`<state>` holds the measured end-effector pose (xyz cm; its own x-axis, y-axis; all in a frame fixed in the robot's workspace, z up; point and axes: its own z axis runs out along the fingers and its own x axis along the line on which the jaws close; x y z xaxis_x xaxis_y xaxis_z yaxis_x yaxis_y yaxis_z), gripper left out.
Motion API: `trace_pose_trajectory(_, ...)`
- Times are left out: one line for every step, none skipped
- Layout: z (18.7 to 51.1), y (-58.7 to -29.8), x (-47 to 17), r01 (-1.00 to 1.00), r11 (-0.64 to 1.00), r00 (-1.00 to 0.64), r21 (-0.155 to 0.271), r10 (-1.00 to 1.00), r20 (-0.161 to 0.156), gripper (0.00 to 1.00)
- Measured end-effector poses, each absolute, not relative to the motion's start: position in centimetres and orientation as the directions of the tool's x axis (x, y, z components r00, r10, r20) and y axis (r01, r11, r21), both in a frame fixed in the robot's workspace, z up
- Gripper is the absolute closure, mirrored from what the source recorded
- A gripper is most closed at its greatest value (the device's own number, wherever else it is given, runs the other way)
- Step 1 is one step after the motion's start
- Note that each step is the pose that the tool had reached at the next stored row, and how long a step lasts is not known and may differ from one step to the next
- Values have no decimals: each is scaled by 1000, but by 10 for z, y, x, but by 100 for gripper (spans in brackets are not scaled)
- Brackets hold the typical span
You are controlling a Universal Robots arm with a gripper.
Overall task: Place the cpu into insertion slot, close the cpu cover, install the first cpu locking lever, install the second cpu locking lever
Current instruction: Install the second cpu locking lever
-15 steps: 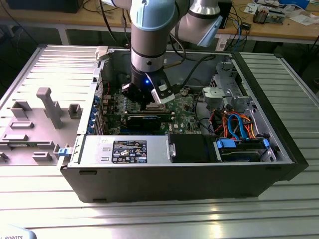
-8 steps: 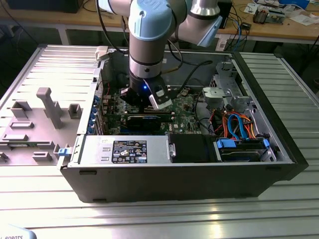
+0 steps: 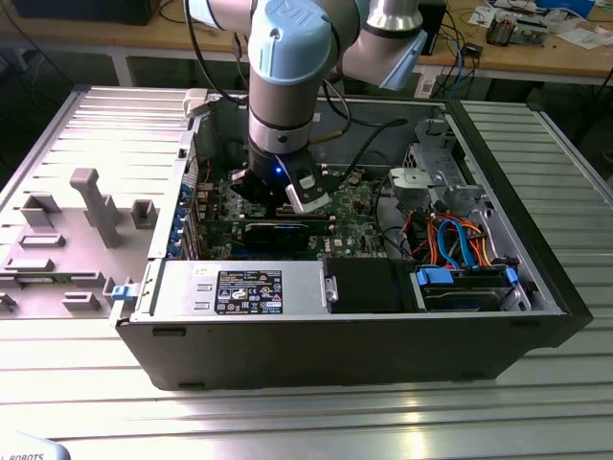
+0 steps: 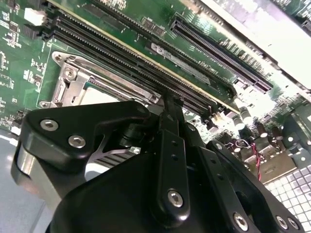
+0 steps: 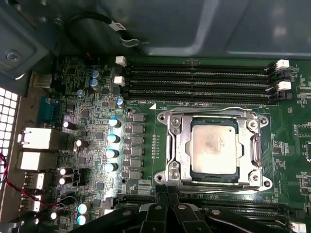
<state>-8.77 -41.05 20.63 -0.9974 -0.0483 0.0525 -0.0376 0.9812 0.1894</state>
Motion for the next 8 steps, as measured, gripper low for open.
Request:
trace_pose_trajectory(206,-410,-88,-37,981,-997,192,-48,53,89)
trace_pose_trajectory(205,-410,-88,-37,980,-997,195,-49,53,89)
trace_pose_trajectory(205,-410,-88,-37,979,-997,199,-49,53,89)
trace_pose_trajectory(205,-410,-89,-37,979,-997,200,-49,53,89)
trace_pose_trajectory(204,-410,-90,-37,979,-997,203,-49,53,89)
trace_pose_trajectory(204,-409,-91,-37,978,-997,206,-49,53,89)
trace_pose_trajectory(203,-408,-92,-37,977,-997,209,-49,53,89)
trace_pose_trajectory(202,-407,-92,-37,977,-997,212,-49,53,89)
